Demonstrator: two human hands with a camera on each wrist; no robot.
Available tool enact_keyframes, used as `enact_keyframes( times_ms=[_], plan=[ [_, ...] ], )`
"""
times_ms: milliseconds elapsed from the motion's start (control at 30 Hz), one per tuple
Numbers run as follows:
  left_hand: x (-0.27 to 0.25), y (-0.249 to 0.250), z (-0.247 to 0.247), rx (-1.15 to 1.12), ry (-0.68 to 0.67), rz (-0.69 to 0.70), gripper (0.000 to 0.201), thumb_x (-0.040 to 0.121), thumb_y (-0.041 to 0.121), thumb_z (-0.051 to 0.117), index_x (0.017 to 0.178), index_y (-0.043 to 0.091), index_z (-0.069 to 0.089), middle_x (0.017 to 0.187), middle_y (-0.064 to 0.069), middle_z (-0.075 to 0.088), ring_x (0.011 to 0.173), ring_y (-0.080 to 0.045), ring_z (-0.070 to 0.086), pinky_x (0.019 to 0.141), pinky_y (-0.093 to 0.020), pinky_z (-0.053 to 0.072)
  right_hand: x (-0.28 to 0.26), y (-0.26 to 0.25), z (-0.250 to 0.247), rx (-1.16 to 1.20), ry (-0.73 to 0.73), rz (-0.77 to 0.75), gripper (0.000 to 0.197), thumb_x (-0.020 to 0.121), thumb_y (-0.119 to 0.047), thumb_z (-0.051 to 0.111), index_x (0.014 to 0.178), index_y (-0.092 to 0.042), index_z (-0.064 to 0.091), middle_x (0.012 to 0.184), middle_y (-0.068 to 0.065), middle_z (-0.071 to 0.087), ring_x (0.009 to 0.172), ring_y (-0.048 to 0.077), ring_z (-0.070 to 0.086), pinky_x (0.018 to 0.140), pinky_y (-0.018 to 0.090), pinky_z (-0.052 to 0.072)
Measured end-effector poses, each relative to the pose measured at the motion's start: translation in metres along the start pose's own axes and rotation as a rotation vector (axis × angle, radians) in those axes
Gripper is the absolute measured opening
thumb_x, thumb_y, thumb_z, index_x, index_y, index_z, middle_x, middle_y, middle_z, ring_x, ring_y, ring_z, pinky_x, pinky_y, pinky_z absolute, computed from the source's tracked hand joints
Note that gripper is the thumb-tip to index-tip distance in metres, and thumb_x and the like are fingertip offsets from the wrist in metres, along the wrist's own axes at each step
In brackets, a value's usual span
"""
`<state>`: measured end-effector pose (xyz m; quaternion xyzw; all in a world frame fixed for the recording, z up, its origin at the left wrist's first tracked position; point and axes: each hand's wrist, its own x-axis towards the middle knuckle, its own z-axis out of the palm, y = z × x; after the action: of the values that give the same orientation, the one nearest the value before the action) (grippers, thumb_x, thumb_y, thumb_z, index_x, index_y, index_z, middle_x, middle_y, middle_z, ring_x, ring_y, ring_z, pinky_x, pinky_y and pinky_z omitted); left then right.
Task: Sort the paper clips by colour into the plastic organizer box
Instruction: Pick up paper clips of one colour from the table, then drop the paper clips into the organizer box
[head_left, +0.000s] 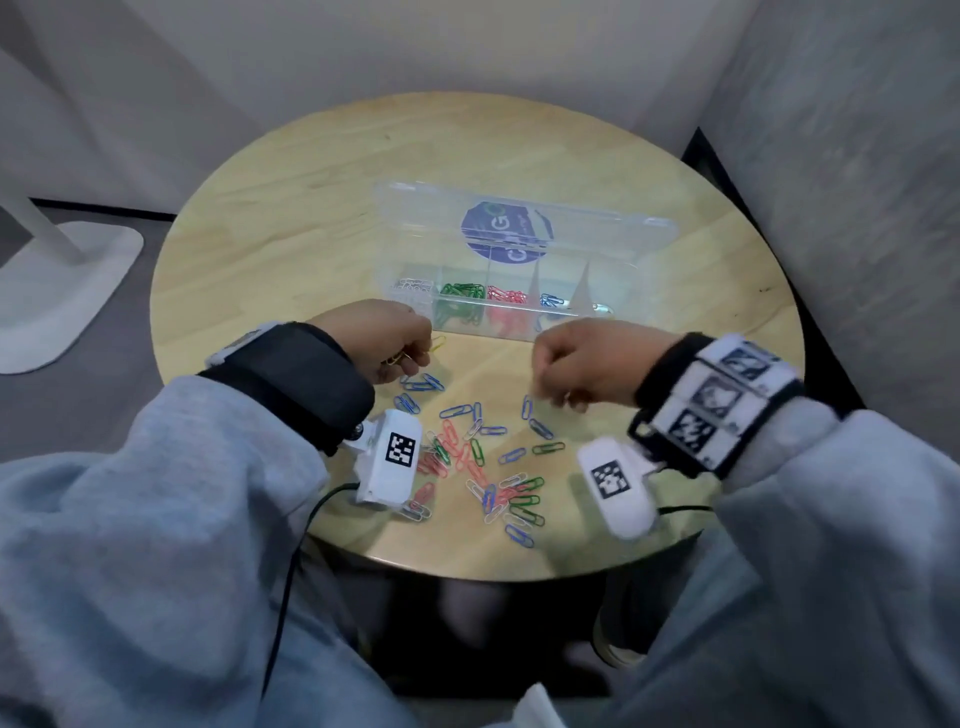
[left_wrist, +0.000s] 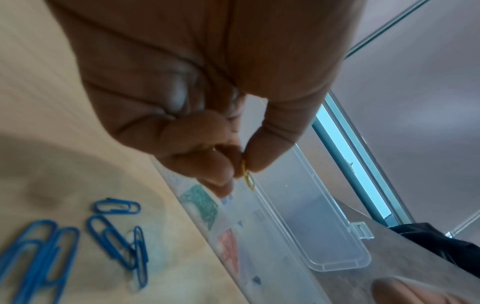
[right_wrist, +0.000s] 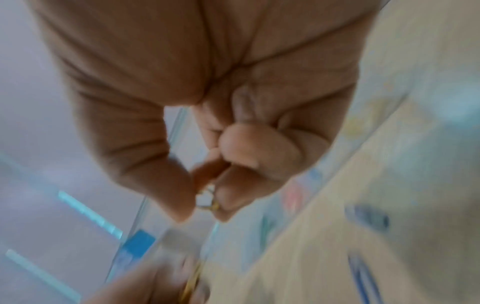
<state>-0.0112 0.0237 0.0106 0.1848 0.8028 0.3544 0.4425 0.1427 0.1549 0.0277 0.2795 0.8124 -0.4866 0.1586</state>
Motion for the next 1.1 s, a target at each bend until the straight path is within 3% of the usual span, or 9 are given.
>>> enact_keyframes(
  times_ms=[100, 200, 333, 433, 567, 667, 767, 900, 1100],
  plan=[
    [0.0, -0.001, -0.003, -0.055, 0.027, 0.015, 0.023, 0.09, 0.002, 0.041, 0.068, 0.011, 0.043, 0.071, -0.006, 0.056, 0.057, -0.013, 0.046, 0.042, -0.015, 0.032, -0.014, 0.016, -0.037, 0.194, 0.181, 0.027, 0.031, 0.081, 0.011, 0.053, 0.062, -0.012, 0.045, 0.058, 0.009, 0.049, 0.05, 0.017, 0.043, 0.04, 0.019, 0.037],
    [0.001, -0.004, -0.003, -0.1, 0.028, 0.032, 0.029, 0.089, -0.003, 0.043, 0.064, 0.012, 0.039, 0.071, -0.009, 0.057, 0.057, -0.014, 0.046, 0.034, -0.011, 0.033, -0.02, 0.028, -0.06, 0.33, 0.346, 0.035, 0.027, 0.083, 0.011, 0.05, 0.07, -0.013, 0.047, 0.064, 0.009, 0.051, 0.053, 0.017, 0.042, 0.046, 0.023, 0.036],
    [0.0, -0.004, 0.005, -0.173, 0.023, 0.049, 0.03, 0.088, -0.005, 0.047, 0.066, 0.013, 0.04, 0.068, -0.01, 0.057, 0.038, -0.005, 0.049, 0.035, -0.01, 0.035, -0.01, 0.036, -0.07, 0.546, 0.518, 0.022, 0.022, 0.088, 0.009, 0.048, 0.077, -0.01, 0.051, 0.069, 0.006, 0.051, 0.057, 0.013, 0.047, 0.044, 0.014, 0.044],
    [0.0, 0.002, 0.014, -0.233, 0.032, 0.075, 0.026, 0.09, -0.006, 0.047, 0.072, 0.014, 0.044, 0.068, -0.009, 0.056, 0.034, -0.001, 0.052, 0.037, -0.009, 0.04, 0.003, 0.037, -0.072, 0.624, 0.582, 0.007, 0.014, 0.088, 0.008, 0.051, 0.093, -0.005, 0.055, 0.078, 0.008, 0.055, 0.068, 0.015, 0.056, 0.065, 0.017, 0.054],
    [0.002, 0.023, 0.025, -0.233, 0.061, 0.144, 0.026, 0.088, -0.006, 0.051, 0.077, 0.017, 0.048, 0.069, -0.007, 0.055, 0.038, -0.001, 0.056, 0.041, -0.01, 0.045, 0.021, 0.035, -0.073, 0.604, 0.549, 0.033, 0.033, 0.087, 0.006, 0.051, 0.118, -0.004, 0.054, 0.095, 0.012, 0.058, 0.091, 0.021, 0.059, 0.094, 0.03, 0.051],
    [0.008, 0.046, 0.038, -0.184, 0.058, 0.222, 0.024, 0.087, -0.005, 0.054, 0.078, 0.017, 0.049, 0.069, -0.005, 0.055, 0.048, -0.005, 0.06, 0.049, -0.012, 0.049, 0.017, 0.031, -0.075, 0.409, 0.538, 0.081, 0.044, 0.085, 0.0, 0.048, 0.127, -0.011, 0.053, 0.092, 0.006, 0.059, 0.104, 0.025, 0.061, 0.101, 0.04, 0.048],
    [0.017, 0.072, 0.056, -0.136, 0.047, 0.278, 0.023, 0.086, -0.005, 0.054, 0.076, 0.016, 0.049, 0.071, -0.006, 0.055, 0.062, -0.015, 0.06, 0.066, -0.021, 0.055, 0.005, 0.035, -0.081, 0.293, 0.531, 0.074, 0.043, 0.08, -0.002, 0.044, 0.117, -0.018, 0.06, 0.104, 0.007, 0.062, 0.109, 0.026, 0.061, 0.1, 0.043, 0.048],
    [0.026, 0.102, 0.088, -0.115, 0.05, 0.318, 0.025, 0.084, -0.005, 0.053, 0.071, 0.016, 0.05, 0.074, -0.007, 0.055, 0.066, -0.021, 0.062, 0.084, -0.037, 0.055, -0.014, 0.049, -0.091, 0.262, 0.491, 0.085, 0.027, 0.084, -0.002, 0.048, 0.079, -0.026, 0.059, 0.099, 0.003, 0.064, 0.11, 0.027, 0.062, 0.1, 0.043, 0.048],
    [0.033, 0.12, 0.115, -0.102, 0.005, 0.339, 0.017, 0.083, 0.009, 0.059, 0.077, 0.023, 0.053, 0.08, -0.001, 0.057, 0.088, -0.021, 0.06, 0.098, -0.041, 0.05, -0.023, 0.053, -0.083, 0.148, 0.381, 0.127, 0.019, 0.087, -0.005, 0.051, 0.086, -0.02, 0.062, 0.11, 0.015, 0.067, 0.105, 0.028, 0.065, 0.097, 0.041, 0.051]
  ],
)
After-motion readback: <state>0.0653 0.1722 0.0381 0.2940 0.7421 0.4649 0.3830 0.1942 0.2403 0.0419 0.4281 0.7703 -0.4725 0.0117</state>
